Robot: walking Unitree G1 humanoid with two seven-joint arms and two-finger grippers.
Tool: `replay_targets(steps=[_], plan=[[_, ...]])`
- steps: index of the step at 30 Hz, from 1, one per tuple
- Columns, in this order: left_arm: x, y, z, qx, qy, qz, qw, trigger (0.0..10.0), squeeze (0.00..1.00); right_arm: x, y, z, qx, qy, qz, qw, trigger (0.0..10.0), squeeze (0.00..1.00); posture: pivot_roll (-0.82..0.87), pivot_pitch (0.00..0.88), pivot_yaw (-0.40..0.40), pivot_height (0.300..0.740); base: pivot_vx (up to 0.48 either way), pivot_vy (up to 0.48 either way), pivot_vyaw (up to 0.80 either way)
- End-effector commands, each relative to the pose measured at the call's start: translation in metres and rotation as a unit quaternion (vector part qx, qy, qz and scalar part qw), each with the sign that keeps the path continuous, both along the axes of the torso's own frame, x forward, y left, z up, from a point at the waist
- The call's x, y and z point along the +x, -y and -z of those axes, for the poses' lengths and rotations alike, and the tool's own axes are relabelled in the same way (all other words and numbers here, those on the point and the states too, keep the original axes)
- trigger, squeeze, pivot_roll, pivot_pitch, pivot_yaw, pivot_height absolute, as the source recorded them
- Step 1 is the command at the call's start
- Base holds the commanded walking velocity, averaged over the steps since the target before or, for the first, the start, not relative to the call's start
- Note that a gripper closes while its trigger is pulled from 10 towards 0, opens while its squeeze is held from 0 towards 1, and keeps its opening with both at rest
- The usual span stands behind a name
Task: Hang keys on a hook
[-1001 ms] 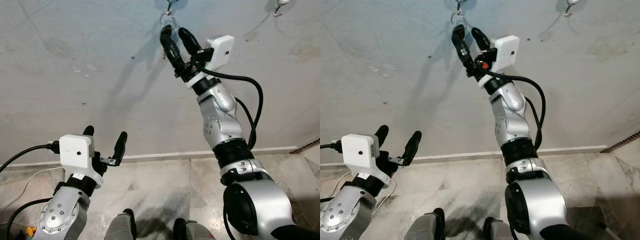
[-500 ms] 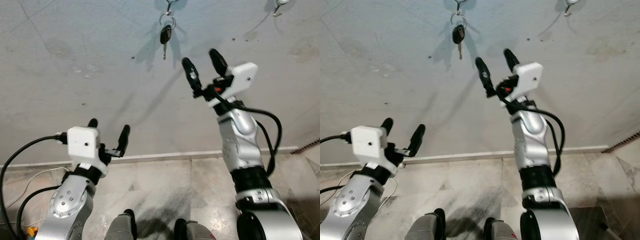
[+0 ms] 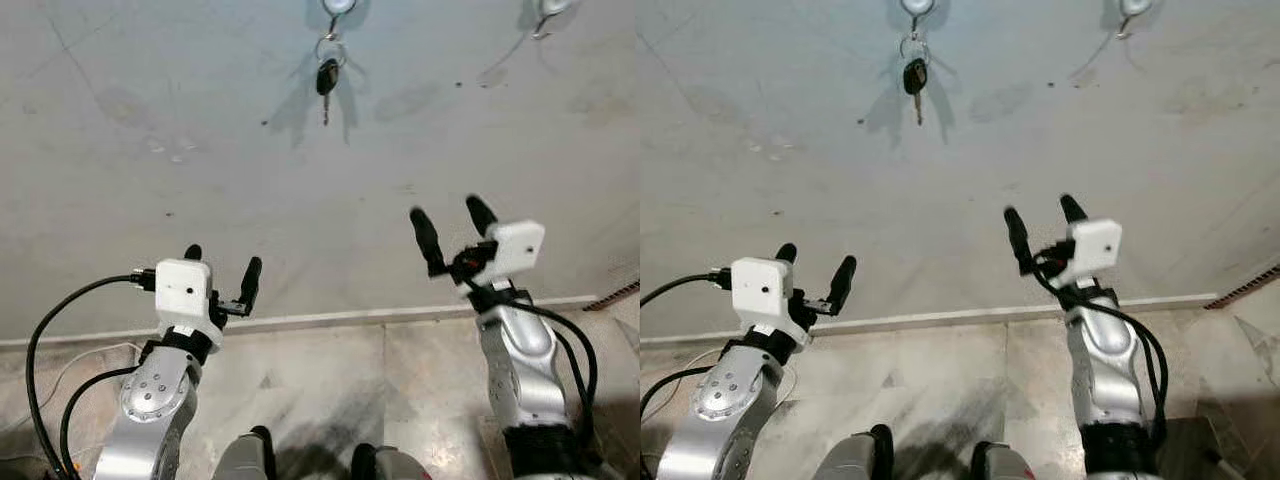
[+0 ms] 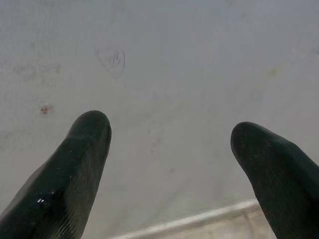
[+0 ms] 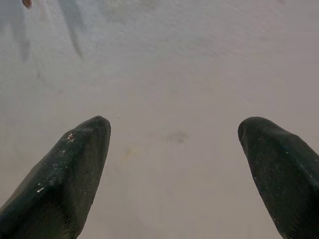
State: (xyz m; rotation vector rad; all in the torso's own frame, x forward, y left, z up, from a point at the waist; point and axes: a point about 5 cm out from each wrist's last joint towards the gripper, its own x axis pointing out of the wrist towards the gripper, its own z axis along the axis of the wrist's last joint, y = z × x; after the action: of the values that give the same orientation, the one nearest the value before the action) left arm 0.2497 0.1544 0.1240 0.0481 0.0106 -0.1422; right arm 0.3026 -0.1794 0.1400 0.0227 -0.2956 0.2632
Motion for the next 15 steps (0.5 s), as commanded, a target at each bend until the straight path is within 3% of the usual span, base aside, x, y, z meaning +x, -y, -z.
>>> replay_targets(steps=[1,2,3,4,8,11,13,15], plan=[[-0.004,-0.005,0.020,0.010,-0.029,-0.010,0.999,10.0,0.00,-0.007,-0.001,0.013,0.000,-0.029,0.005,1.000,10.0,1.00,0.00,0.169,0.018,0.740,0.000,0.000,0.00],[-0.004,-0.005,0.020,0.010,-0.029,-0.010,0.999,10.0,0.00,-0.007,-0.001,0.013,0.000,-0.029,0.005,1.000,10.0,1.00,0.00,0.169,0.018,0.740,0.000,0.000,0.00],[-0.005,-0.006,0.027,0.012,-0.039,-0.012,0.999,10.0,0.00,-0.010,0.000,0.022,-0.006,-0.049,0.015,0.999,10.0,0.04,0.00,0.168,0.018,0.740,0.000,0.000,0.00],[-0.005,-0.007,0.035,0.017,-0.049,-0.011,0.999,10.0,0.00,-0.012,0.000,0.031,-0.007,-0.064,0.022,0.998,10.0,0.00,0.00,0.165,0.016,0.740,0.000,0.000,0.00],[-0.011,-0.014,0.066,0.003,-0.111,-0.031,0.993,10.0,0.00,-0.023,0.000,0.067,0.009,-0.140,0.037,0.989,10.0,0.00,0.00,0.158,0.014,0.740,0.000,0.000,0.00],[-0.018,-0.019,0.089,0.015,-0.147,-0.032,0.988,10.0,0.00,-0.028,0.003,0.093,-0.003,-0.209,0.059,0.976,10.0,0.00,-0.01,0.150,0.013,0.740,0.000,0.000,0.00],[-0.018,-0.019,0.089,0.015,-0.147,-0.032,0.988,10.0,0.00,-0.028,0.003,0.093,-0.003,-0.209,0.059,0.976,10.0,0.00,-0.01,0.150,0.013,0.740,0.000,0.000,0.00],[-0.027,-0.023,0.123,0.028,-0.216,-0.028,0.976,10.0,0.00,-0.037,0.008,0.128,0.008,-0.302,0.078,0.950,10.0,0.00,-0.01,0.144,0.012,0.740,0.000,0.000,0.00]])
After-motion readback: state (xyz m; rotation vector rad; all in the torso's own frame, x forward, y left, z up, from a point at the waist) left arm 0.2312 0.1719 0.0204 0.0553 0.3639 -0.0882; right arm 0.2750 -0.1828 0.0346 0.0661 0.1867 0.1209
